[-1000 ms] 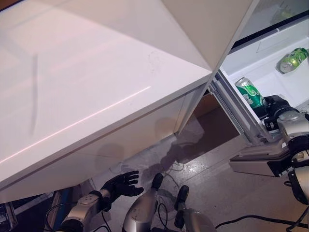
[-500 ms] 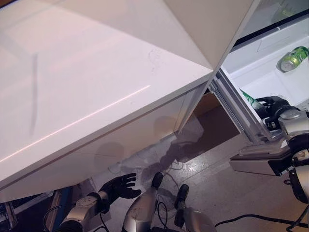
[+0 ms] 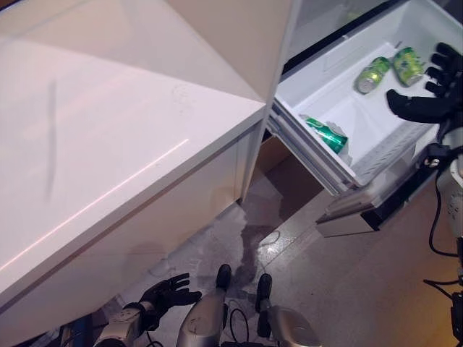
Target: Put drinks into fridge and close the fridge
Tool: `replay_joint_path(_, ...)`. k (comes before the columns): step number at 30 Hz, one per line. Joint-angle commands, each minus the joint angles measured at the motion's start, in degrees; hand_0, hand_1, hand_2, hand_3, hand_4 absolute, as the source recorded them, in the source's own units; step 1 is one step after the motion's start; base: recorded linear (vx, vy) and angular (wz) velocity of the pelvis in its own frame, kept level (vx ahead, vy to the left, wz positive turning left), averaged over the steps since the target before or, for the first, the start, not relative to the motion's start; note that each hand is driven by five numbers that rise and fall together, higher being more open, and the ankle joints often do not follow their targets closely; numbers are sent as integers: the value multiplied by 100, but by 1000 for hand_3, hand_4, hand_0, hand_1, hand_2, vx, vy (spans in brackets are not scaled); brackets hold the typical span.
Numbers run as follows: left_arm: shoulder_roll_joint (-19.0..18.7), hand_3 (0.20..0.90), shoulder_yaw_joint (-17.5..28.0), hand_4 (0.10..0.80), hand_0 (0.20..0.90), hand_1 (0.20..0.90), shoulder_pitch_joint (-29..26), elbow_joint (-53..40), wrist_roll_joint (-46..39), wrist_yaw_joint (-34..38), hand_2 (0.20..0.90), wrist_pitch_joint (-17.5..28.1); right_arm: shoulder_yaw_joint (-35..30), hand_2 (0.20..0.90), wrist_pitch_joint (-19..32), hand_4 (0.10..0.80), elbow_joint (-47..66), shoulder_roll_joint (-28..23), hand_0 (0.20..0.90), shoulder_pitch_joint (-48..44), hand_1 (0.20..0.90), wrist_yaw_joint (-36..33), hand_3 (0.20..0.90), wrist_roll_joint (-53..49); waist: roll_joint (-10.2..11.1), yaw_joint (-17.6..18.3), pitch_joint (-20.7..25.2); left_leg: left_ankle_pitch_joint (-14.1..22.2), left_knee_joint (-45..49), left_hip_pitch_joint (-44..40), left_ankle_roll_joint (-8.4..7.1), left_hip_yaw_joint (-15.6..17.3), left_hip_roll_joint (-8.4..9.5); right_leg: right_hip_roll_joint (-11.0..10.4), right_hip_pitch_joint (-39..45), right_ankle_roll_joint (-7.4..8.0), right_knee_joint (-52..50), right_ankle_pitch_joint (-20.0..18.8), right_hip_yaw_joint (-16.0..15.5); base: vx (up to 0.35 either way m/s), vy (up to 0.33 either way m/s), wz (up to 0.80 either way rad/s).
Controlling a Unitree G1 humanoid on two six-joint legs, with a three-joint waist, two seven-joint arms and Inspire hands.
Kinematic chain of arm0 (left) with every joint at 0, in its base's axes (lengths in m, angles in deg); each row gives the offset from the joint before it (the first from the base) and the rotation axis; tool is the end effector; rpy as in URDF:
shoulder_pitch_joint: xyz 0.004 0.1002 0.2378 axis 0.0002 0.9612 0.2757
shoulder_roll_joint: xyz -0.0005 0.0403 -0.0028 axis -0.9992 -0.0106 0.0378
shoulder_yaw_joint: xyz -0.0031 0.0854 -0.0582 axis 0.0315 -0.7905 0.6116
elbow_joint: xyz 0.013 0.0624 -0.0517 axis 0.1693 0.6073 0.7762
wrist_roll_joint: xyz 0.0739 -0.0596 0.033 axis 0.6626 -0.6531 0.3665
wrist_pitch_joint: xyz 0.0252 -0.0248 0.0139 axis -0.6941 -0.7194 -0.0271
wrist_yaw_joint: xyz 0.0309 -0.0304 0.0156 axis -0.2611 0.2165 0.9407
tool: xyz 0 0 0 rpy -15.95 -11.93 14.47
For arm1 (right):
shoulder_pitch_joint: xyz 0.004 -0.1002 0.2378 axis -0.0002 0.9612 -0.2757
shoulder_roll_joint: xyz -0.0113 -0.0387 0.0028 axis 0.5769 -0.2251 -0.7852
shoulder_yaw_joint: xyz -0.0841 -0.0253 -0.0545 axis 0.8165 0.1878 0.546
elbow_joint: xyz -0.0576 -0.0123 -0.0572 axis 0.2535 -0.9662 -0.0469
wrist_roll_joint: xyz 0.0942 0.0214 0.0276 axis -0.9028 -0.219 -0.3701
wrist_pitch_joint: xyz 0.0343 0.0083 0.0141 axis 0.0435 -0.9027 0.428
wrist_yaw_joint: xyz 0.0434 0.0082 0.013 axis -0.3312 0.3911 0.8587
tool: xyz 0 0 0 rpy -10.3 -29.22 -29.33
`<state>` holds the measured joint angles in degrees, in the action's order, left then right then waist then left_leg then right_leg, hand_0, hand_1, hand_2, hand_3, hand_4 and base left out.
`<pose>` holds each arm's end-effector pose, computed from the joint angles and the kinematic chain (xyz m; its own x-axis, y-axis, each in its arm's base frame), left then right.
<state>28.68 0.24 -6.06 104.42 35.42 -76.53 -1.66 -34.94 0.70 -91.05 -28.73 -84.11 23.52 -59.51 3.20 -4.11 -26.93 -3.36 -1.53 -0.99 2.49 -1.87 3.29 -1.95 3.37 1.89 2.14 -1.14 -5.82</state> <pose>0.1377 0.2669 -0.0736 0.5872 -0.0954 -0.8038 0.0692 0.9953 -0.0676 0.2643 -0.3099 0.2165 0.8146 -0.4248 0.3949 0.4784 0.8771 -0.0433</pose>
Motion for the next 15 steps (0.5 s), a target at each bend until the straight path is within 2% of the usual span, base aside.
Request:
replay_joint_path(1,380,900,-374,800,900,900,566,277,225,-93,900,9,-369,900,798,800,219,-225,900,439,900,-535,900,-567,-59,228,1068,860,825,190,39,277,57,108,-449,46,-868,400,45,109,-16,-22)
replay_joint_path(5,464,900,-452,800,900,900,529,248,197,-45,900,-85,-439,900,1240,800,230,206,900,672,900,-779,900,-840,-52,158,969,1314,1837,459,170,237,89,-116,-550,-54,-1507,643,14,58,-55,-24)
replay_joint_path(9,492,900,-442,800,900,900,409,247,99,83,900,-148,-360,900,1535,800,224,521,900,560,900,-970,900,-1234,-102,108,770,1683,2647,839,292,256,106,-228,-898,-172,-2428,947,-64,-3,-9,0)
replay_joint_path(15,544,900,-469,800,900,900,394,76,-146,342,900,-171,-127,900,1761,800,-255,731,900,175,900,-619,900,-1767,-266,-5,533,2103,3854,1526,448,337,261,-391,-1607,-369,-3747,1383,-173,-66,35,7)
